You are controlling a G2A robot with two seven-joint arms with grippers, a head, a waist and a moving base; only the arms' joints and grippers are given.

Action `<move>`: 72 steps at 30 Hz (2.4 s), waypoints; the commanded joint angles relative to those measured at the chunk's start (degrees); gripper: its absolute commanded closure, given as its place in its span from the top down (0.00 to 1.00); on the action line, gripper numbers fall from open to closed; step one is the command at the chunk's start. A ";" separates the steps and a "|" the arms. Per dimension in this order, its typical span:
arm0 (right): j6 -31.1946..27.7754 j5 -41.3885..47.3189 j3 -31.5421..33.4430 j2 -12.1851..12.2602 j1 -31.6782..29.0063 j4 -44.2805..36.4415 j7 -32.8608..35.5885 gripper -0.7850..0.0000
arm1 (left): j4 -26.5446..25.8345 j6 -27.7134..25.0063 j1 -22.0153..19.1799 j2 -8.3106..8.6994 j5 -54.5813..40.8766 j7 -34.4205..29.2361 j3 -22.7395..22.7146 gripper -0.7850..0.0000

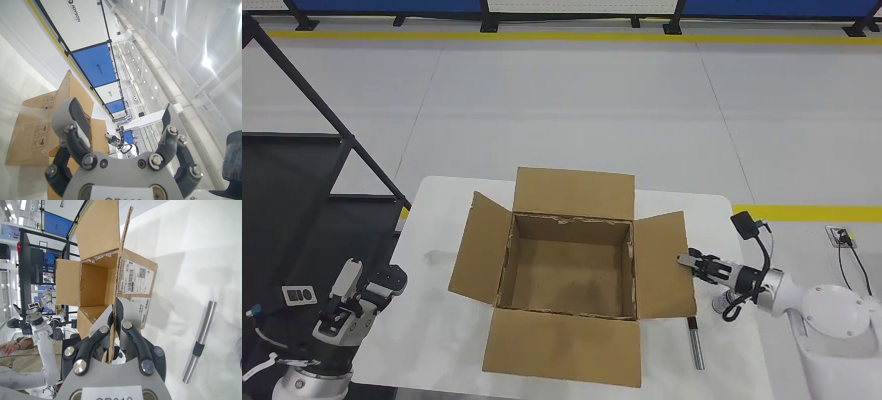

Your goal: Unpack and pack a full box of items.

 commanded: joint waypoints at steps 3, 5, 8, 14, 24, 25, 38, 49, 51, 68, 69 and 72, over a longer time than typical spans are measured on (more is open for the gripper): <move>1.17 -0.03 -1.46 0.08 0.28 -0.66 -1.15 0.00 | 0.00 0.00 0.00 0.00 0.00 0.00 0.00 1.00; 1.62 -0.35 -2.39 0.14 0.48 -0.99 -1.33 0.00 | 0.00 0.00 0.00 0.00 0.00 0.00 0.00 1.00; 2.34 -0.66 -3.43 0.26 0.81 -1.32 -1.52 0.06 | 0.00 0.00 0.00 0.00 0.00 0.00 0.00 1.00; 2.85 -1.64 -4.62 0.63 1.08 -2.12 -1.32 0.27 | 0.00 0.00 0.00 0.00 0.00 0.00 0.00 1.00; 3.28 -3.33 2.48 1.90 -6.09 -11.51 -4.46 1.00 | 0.00 0.00 0.00 0.00 0.00 0.00 0.00 1.00; 3.12 -3.26 3.91 2.02 -7.54 -13.12 -5.14 1.00 | 0.00 0.00 0.00 0.00 0.00 0.00 0.00 1.00; 0.33 -5.54 9.51 2.58 -14.09 -20.00 -6.63 1.00 | 0.00 0.00 0.00 0.00 0.00 0.00 0.00 1.00; -2.42 -13.16 9.53 3.14 -16.04 -23.21 -5.72 1.00 | 0.00 0.00 0.00 0.00 0.00 0.00 0.00 1.00; -4.03 -17.82 10.58 3.62 -17.33 -25.53 -3.19 1.00 | 0.00 0.00 0.00 0.00 0.00 0.00 0.00 1.00; -8.44 -47.76 -3.90 5.40 -19.31 -28.57 16.91 1.00 | 0.00 0.00 0.00 0.00 0.00 0.00 0.00 1.00; -8.44 -47.76 -3.90 5.40 -19.31 -28.57 16.91 1.00 | 0.00 0.00 0.00 0.00 0.00 0.00 0.00 1.00; -8.44 -47.76 -3.90 5.40 -19.31 -28.57 16.91 1.00 | 0.00 0.00 0.00 0.00 0.00 0.00 0.00 1.00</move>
